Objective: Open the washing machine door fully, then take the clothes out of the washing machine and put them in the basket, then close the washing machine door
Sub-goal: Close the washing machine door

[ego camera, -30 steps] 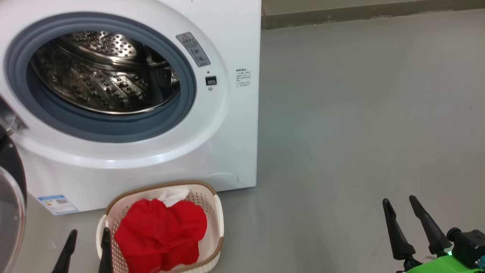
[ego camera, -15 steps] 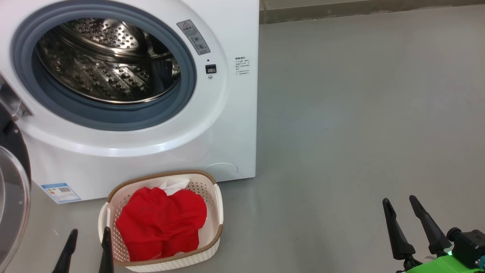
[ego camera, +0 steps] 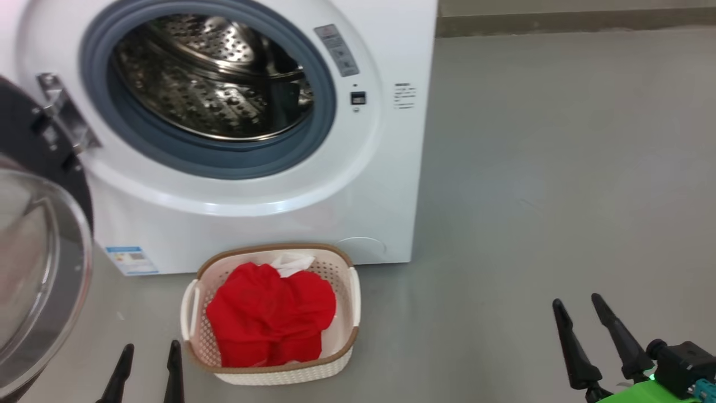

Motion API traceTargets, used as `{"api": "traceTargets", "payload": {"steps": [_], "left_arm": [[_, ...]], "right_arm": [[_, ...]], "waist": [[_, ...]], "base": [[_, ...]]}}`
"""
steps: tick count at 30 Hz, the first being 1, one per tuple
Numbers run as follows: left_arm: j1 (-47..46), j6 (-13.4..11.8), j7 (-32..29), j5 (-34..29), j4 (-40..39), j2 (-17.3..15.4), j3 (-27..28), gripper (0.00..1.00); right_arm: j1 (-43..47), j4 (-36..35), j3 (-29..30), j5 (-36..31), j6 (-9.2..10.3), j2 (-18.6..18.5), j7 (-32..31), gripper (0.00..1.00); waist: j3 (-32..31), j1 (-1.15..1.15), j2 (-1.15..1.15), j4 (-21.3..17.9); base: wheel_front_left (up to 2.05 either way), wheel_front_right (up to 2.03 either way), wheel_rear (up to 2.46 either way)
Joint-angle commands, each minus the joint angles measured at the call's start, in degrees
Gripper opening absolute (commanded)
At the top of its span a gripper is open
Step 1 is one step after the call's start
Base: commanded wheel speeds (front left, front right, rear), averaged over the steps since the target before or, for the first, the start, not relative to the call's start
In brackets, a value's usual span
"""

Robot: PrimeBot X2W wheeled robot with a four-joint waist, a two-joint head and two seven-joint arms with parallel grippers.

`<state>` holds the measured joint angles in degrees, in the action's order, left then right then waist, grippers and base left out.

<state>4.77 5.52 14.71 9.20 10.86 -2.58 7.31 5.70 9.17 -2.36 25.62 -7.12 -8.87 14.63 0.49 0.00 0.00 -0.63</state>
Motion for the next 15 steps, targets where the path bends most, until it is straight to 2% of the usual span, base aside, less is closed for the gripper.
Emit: {"api": "traceTargets", "payload": {"steps": [1,6,15], "left_arm": [[-0.6,-0.7,0.3,1.0,-1.1,-0.3,1.4,1.0],[-0.5,-2.5,0.3,2.5,-0.2,-0.3,0.6,1.0],[-0.1,-3.4,0.3,3.5,0.3,-0.3,-1.3,1.0]], "right_arm": [[-1.4,-1.1,-1.8,0.2,-0.36,-1.3,0.4,1.0],[-2.2,-0.8,-2.9,0.2,-0.36,-1.8,0.4,1.0],[-1.8,-0.3,-4.5,0.4,-0.36,-1.7,0.4,1.0]], "waist": [[-0.3,0.0,0.0,3.6],[-0.7,0.0,0.0,8.6],[-1.5,0.0,0.0,18.0]], "base": [[0.0,0.0,0.0],[0.0,0.0,0.0],[0.0,0.0,0.0]]}}
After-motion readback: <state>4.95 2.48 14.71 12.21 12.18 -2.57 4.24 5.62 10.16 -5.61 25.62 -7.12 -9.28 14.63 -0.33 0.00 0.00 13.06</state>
